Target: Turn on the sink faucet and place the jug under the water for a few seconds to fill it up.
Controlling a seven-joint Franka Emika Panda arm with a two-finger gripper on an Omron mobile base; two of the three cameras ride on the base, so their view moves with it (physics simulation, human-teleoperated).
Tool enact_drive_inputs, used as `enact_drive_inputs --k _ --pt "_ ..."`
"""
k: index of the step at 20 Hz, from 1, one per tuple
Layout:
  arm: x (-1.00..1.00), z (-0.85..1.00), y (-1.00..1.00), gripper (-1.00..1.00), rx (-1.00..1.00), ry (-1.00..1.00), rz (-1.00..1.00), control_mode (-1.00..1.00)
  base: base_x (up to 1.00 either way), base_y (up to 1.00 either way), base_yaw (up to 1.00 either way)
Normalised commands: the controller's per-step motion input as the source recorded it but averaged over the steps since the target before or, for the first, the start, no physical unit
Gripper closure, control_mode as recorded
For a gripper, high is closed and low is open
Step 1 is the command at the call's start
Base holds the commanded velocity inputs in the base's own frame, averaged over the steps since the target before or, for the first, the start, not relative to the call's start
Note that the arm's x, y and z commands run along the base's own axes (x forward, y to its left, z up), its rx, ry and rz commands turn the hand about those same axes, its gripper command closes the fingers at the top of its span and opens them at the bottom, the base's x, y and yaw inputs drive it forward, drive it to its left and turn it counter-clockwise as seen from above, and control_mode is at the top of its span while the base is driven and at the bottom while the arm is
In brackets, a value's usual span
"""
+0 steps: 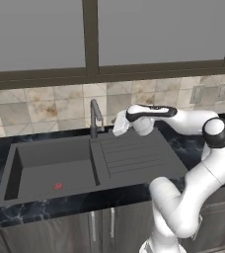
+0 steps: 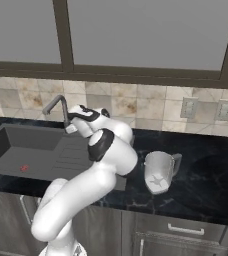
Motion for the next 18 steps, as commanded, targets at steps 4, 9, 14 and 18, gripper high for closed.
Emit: enact_drive_inputs --k 4,9,14,18 --pt "0.25 -0.02 0.09 -1.0 0.0 0.0 0.06 -1.0 0.0 0.0 0.0" --pt "0.3 0.0 0.19 -1.0 0.0 0.0 0.04 -1.0 0.0 0.0 0.0" --pt "0.33 0.0 0.22 -1.0 0.0 0.0 0.0 -1.0 0.0 0.0 0.0" --pt "0.22 -0.09 0.01 -1.0 0.0 0.0 0.0 -1.0 0.0 0.0 0.0"
